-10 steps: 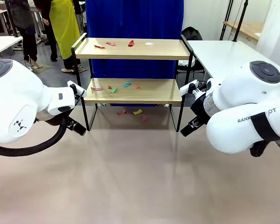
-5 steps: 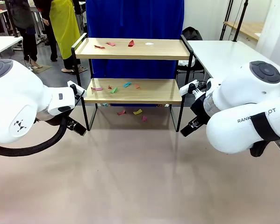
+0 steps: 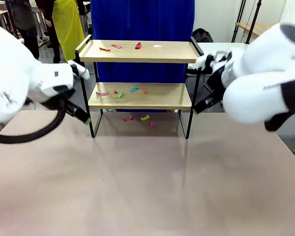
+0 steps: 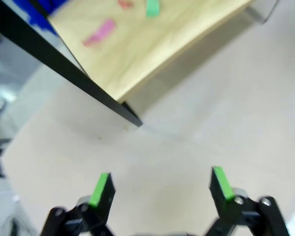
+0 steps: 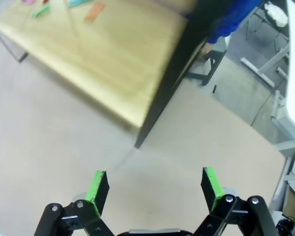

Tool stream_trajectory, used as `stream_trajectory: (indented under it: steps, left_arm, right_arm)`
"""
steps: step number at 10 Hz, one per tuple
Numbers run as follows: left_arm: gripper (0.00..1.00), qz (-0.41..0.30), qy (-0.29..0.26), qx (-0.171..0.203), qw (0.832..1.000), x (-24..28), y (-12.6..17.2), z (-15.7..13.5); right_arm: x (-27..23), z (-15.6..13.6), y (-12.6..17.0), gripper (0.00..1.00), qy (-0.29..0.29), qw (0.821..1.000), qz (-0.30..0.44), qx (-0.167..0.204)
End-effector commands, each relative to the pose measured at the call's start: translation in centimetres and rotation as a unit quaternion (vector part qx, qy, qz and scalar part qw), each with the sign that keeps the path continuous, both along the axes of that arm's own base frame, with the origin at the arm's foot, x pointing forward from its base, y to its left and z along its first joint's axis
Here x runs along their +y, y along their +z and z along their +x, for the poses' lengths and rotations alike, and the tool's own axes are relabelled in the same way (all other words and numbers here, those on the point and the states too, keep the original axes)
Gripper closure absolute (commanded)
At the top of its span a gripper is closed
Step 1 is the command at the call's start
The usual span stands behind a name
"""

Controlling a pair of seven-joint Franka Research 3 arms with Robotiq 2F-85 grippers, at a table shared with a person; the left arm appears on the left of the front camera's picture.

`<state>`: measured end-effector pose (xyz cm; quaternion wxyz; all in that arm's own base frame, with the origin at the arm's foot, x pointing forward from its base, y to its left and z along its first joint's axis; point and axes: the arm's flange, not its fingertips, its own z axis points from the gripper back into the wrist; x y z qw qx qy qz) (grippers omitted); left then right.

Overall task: Clean the shelf.
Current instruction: Pick up the Duster handed by the human.

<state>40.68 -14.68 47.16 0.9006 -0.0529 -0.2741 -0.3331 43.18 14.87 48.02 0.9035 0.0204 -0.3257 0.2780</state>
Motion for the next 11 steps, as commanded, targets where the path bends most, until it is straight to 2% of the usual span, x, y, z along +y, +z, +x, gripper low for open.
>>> stream_trajectory:
  steps: [1,2,4,5,6,7,8,9,11]
  left_arm:
    - [0.00,-0.006,-0.082,0.029,0.996,4.1,3.3,1.1]
    - [0.00,-0.042,-0.189,0.030,0.981,6.9,4.5,1.9]
    - [0.00,-0.089,-0.233,0.014,0.968,12.5,4.4,3.5]
    - [0.00,-0.078,-0.228,0.009,0.970,14.8,3.6,4.6]
    - [0.00,-0.092,-0.245,0.003,0.965,16.9,2.8,5.6]
    - [0.00,-0.116,-0.231,-0.009,0.966,18.3,2.0,6.4]
    - [0.00,-0.137,-0.184,-0.027,0.973,18.8,1.3,7.0]
    - [0.00,-0.097,-0.231,-0.009,0.968,18.5,2.4,4.2]
    - [0.00,-0.097,-0.231,-0.009,0.968,18.5,2.4,4.2]
  right_arm:
    - [-4.1,0.4,2.3,0.00,0.026,0.999,0.044,0.003]
    - [-7.4,0.9,3.1,0.00,0.059,0.996,0.070,-0.008]
    - [-13.8,2.1,2.2,0.00,0.110,0.988,0.110,-0.020]
    - [-16.8,2.7,1.1,0.00,0.114,0.987,0.114,-0.028]
    - [-19.6,3.3,-0.3,0.00,0.147,0.978,0.144,-0.038]
    - [-21.4,3.9,-1.8,0.00,0.147,0.976,0.158,-0.026]
    - [-22.5,4.2,-3.1,0.00,0.143,0.976,0.164,-0.020]
    - [-20.5,1.3,-0.3,0.00,0.122,0.983,0.132,-0.037]
    - [-20.5,1.3,-0.3,0.00,0.122,0.983,0.132,-0.037]
